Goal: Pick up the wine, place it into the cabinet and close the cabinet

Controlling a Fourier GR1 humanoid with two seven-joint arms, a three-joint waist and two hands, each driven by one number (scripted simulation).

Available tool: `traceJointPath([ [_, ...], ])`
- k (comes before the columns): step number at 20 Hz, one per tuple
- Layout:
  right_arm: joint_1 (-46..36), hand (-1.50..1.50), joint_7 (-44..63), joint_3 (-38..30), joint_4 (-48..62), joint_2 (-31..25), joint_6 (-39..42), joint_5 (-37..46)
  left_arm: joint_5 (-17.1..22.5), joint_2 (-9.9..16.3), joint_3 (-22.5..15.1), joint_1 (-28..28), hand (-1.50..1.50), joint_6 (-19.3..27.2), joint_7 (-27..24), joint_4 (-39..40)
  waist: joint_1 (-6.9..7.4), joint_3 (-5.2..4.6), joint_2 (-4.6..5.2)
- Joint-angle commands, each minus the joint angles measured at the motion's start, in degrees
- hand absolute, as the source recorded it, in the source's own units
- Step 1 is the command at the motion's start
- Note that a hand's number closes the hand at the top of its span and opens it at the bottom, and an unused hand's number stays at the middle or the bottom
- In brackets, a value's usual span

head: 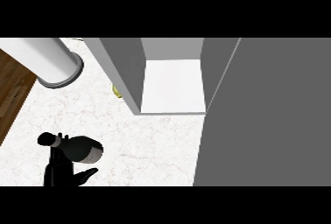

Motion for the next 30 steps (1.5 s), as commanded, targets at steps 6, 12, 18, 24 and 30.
traceJointPath([
  [6, 2.7, -1.5, 2.4, 0.8, -4.8, 0.5, 0.3, -2.4, 1.1, -2.3, 1.7, -7.9, 1.5, 3.5, -3.9, 6.6, -0.91, -1.44, 0.53],
  [12, 3.8, -1.5, 0.9, 3.6, -4.1, 1.8, -0.1, -0.2, 3.6, -1.7, 1.8, -10.1, 1.5, 0.8, -0.9, 5.7, -0.49, -1.39, 0.47],
  [18, 5.7, -1.5, -2.0, -0.5, -2.7, 1.2, 2.4, -4.3, 3.1, -1.5, 0.1, -12.1, 1.5, -0.8, -0.4, 7.7, -0.45, -1.37, 0.49],
  [24, 5.2, -1.5, 2.4, -1.7, -6.2, 0.1, 2.2, -5.2, 1.8, -2.1, -2.3, -12.4, 1.5, -2.7, 0.2, 8.4, -0.5, -1.39, 0.45],
  [30, 6.3, -1.5, -4.0, 1.6, -1.0, 1.7, 3.6, -0.9, 4.3, -2.2, -4.6, -7.5, 1.5, -4.0, 7.2, -3.6, 0.08, -1.33, 0.33],
])
